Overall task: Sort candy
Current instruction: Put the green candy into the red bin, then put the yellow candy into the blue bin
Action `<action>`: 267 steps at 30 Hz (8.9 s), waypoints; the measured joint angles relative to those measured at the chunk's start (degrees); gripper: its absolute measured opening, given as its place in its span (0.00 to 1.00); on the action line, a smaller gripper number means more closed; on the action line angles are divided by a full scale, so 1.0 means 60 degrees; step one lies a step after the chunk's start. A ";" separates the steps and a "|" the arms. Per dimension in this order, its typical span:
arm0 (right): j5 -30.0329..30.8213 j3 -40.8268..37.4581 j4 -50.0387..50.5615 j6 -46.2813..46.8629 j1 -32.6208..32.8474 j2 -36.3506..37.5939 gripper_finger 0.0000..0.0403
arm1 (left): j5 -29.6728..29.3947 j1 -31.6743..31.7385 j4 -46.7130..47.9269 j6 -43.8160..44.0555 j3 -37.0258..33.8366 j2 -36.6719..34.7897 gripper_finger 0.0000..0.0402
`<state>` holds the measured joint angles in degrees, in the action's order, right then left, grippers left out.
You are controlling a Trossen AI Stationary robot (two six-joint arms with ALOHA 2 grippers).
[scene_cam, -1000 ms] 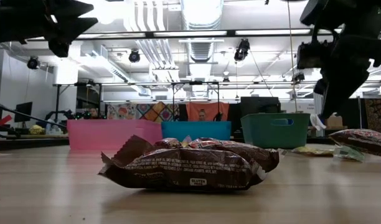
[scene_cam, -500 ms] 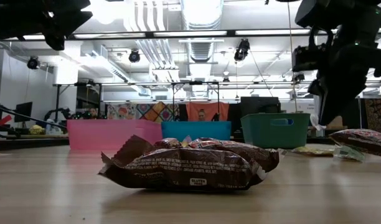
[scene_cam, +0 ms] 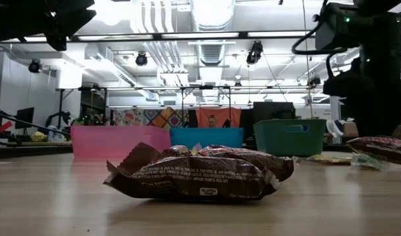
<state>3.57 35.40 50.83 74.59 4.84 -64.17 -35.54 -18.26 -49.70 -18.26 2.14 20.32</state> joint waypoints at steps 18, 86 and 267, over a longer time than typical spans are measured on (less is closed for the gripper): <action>0.0151 0.0000 -0.0808 -0.0151 0.0000 -0.1398 0.11 | -0.0006 0.0000 -0.0068 -0.0128 0.0002 -0.0018 0.39; 0.1676 0.7899 -1.3399 -1.2826 -0.2196 -0.9320 0.08 | -0.0935 -0.0018 0.0100 0.1278 0.0002 -0.0036 0.39; 0.4171 0.1512 -0.4570 -0.6658 0.2912 0.0004 0.48 | 0.2486 0.6313 0.7598 0.3348 1.0070 1.3486 0.02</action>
<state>28.60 44.47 23.41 34.64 22.31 -64.14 -20.62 19.62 -4.12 1.83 62.56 101.23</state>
